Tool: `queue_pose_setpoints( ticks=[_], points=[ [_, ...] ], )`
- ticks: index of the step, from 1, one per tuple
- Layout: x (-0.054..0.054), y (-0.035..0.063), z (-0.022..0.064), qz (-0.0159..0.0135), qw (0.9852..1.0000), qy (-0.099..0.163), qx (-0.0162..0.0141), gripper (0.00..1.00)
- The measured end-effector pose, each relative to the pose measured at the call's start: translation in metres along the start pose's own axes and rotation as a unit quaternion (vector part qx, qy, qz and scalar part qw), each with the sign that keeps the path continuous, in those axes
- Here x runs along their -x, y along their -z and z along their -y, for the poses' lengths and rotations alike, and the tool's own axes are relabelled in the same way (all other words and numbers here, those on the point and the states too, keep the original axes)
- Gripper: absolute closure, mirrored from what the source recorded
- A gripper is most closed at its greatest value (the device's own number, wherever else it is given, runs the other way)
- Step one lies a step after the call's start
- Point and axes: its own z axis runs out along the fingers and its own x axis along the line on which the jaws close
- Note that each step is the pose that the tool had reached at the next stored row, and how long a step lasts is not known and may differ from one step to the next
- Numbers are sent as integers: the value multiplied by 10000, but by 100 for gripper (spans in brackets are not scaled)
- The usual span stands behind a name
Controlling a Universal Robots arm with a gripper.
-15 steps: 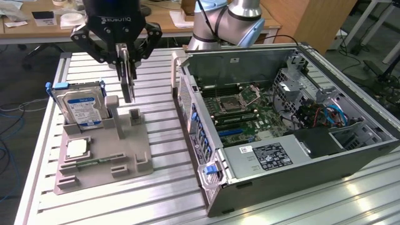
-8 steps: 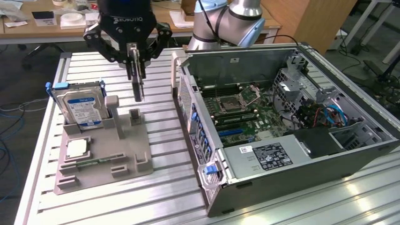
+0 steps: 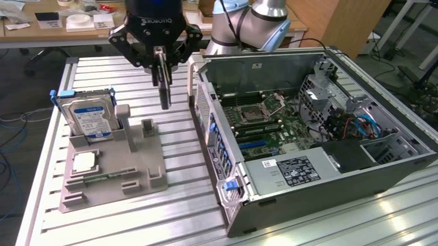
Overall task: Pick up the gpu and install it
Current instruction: 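Pick up the gpu and move the gpu toward the slot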
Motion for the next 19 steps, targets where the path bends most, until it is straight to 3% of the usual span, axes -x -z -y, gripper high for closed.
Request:
queue_pose_setpoints(
  ticks=[19],
  points=[
    [500, -8, -6, 0, 10000, 0, 0, 72]
  ],
)
